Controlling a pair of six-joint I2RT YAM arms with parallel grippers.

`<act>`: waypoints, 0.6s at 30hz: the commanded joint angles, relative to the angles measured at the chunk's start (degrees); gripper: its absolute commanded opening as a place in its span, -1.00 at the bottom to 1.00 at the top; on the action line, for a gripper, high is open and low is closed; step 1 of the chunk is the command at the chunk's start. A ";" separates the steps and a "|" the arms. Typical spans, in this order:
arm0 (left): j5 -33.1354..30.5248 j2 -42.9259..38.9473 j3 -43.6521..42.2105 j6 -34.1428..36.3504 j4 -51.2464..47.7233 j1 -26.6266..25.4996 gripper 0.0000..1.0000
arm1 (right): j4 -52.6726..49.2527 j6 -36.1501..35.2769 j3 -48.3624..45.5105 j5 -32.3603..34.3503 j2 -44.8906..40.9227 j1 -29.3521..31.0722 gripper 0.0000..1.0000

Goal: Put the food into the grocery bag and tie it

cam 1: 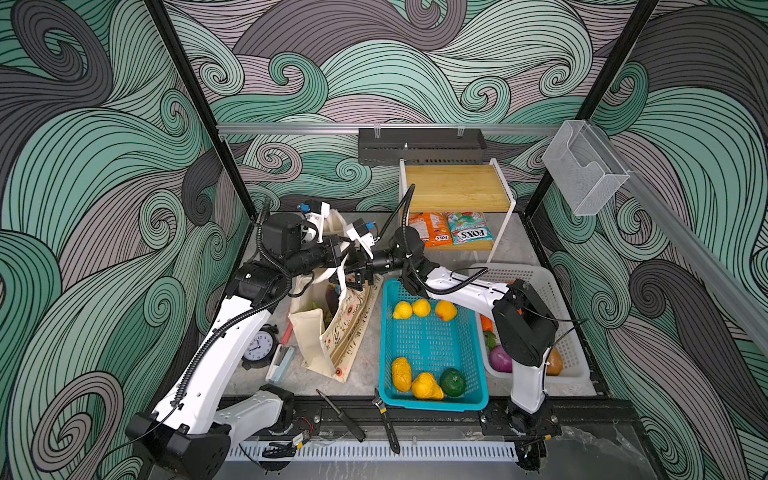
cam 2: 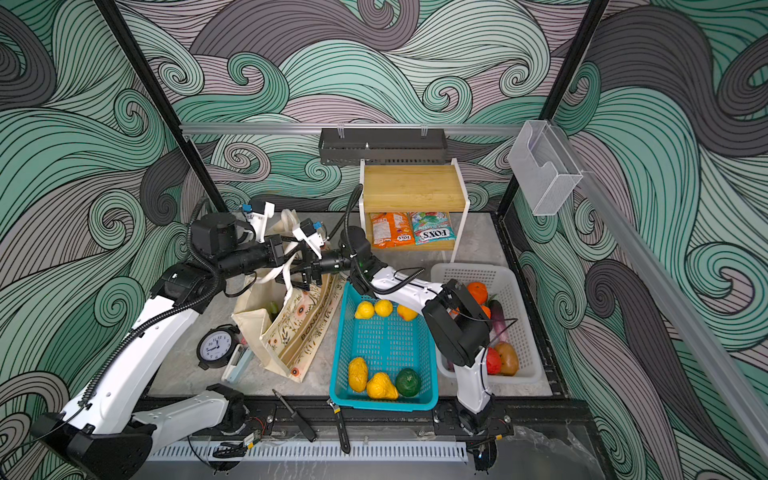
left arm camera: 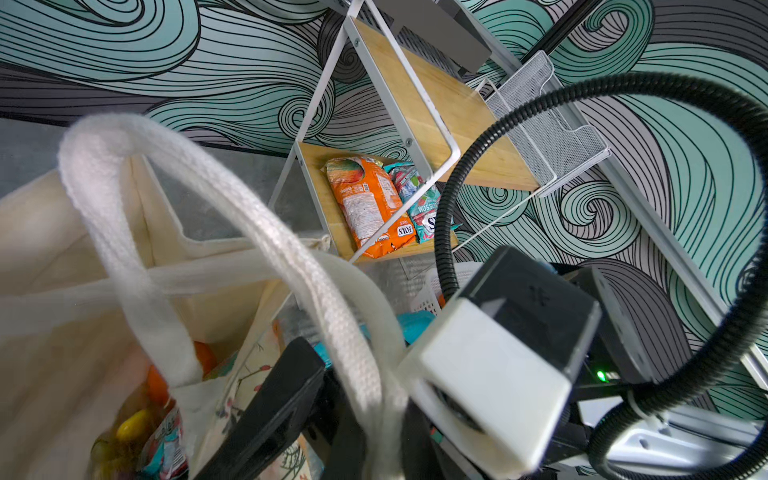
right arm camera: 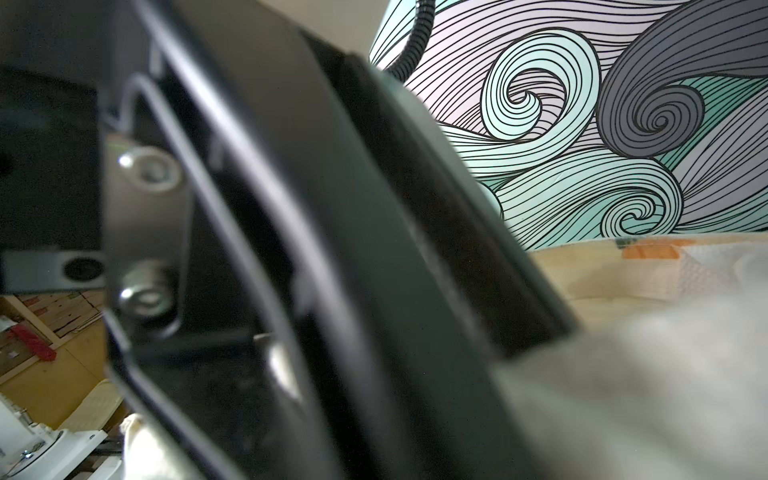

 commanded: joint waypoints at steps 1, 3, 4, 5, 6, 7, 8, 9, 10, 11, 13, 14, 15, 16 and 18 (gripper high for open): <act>-2.15 0.97 -2.99 -1.61 9.33 0.35 -1.00 | 7.76 2.96 0.44 -4.16 -2.47 2.19 0.83; -1.69 1.36 -3.39 -0.82 9.46 0.26 -1.00 | 11.19 5.59 0.47 -3.97 -2.21 1.77 0.83; -4.08 1.32 -3.34 0.83 8.20 -0.22 -1.00 | 12.04 5.91 0.37 -3.63 -2.35 1.58 0.83; -6.07 1.23 -3.85 0.95 8.30 -0.44 -1.00 | 12.55 6.28 0.37 -3.17 -2.38 1.49 0.83; -6.16 0.91 -5.10 0.77 9.63 -0.39 -1.00 | 13.47 6.97 0.37 -2.24 -2.18 1.49 0.82; -6.24 0.35 -6.84 0.14 11.75 -0.58 -1.00 | 14.20 7.89 0.90 -1.42 -1.67 1.49 0.80; -6.32 -0.21 -8.03 -0.59 13.25 -0.83 -1.00 | 15.26 9.03 1.38 -0.96 -1.02 1.55 0.78; -6.75 -1.06 -9.00 -1.00 14.42 -0.95 -1.00 | 16.67 10.74 1.68 -0.85 -0.27 1.53 0.78; -7.76 -2.01 -9.75 -0.93 15.35 -1.01 -1.00 | 18.77 12.34 1.65 -1.05 0.44 1.50 0.78; -11.01 -2.88 -10.12 -1.55 15.95 -0.94 -1.00 | 20.31 13.16 1.33 -1.56 0.79 1.42 0.78; -13.18 -3.43 -7.19 -4.30 11.44 1.49 -1.00 | 16.44 11.28 1.15 -3.24 0.35 0.61 0.79; -11.36 -3.38 -5.37 -4.39 9.29 2.22 -0.99 | 11.80 8.57 1.56 -4.33 -0.20 0.24 0.79; -8.47 -3.51 -3.87 -2.71 8.60 2.44 -0.90 | 4.88 4.60 2.14 -4.91 -0.95 -0.12 0.80; -6.10 -3.69 -3.67 -2.08 9.02 2.47 -0.78 | -1.18 -0.08 2.29 -4.85 -1.82 -0.27 0.80; -1.80 -3.40 -3.19 -2.76 9.92 2.47 -0.65 | -4.54 -3.54 1.37 -5.00 -3.01 -0.23 0.80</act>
